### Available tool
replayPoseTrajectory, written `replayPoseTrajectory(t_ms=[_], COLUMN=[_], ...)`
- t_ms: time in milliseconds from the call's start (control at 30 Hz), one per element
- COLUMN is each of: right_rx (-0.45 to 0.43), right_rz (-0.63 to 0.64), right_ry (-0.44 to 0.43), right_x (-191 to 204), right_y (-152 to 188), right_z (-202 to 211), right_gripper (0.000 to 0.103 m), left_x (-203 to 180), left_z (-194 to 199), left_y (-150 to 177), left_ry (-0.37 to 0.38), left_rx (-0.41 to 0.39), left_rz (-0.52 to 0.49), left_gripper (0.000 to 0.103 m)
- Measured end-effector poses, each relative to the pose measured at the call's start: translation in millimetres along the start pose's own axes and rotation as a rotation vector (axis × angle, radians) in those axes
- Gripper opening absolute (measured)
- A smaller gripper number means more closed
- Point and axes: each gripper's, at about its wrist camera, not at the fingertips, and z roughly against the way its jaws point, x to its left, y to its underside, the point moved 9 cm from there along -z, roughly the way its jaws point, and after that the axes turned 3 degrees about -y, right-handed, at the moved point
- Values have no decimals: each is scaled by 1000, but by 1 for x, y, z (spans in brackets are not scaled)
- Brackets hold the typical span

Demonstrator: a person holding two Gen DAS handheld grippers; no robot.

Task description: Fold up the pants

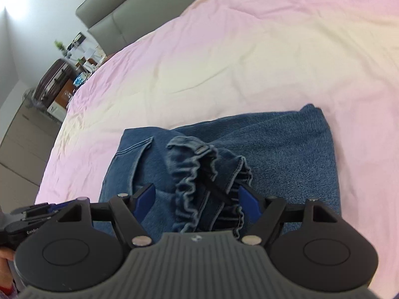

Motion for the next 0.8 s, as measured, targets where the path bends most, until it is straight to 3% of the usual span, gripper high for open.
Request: replayPoseTrajectory(t_ms=[100,233,300,367,667,800], right_rx=[13,18,17,17,-113,-157], right_rz=[-52,-123,-134,-96,238,238], right_ry=[-50,-93,-137,-117,-108,-66], right_x=[-8,-21,-21,-12,108,104], right_y=[0,2,2,1,-48,-71], right_z=[-15,-32,-34,-28,56,96], right_gripper=[60,59,30,21,15,15], left_x=[-2,0,1,2,-4,-19], left_z=[-10,-18,-15,-14,16,27], left_y=[1,5,6,5,-11,-18], left_ry=[12,15,15,8,9,38], left_rx=[7,22,21,20,-57,-89], left_rz=[-1,5,9,9,87,89], left_gripper=[30,30,30,30,30,30])
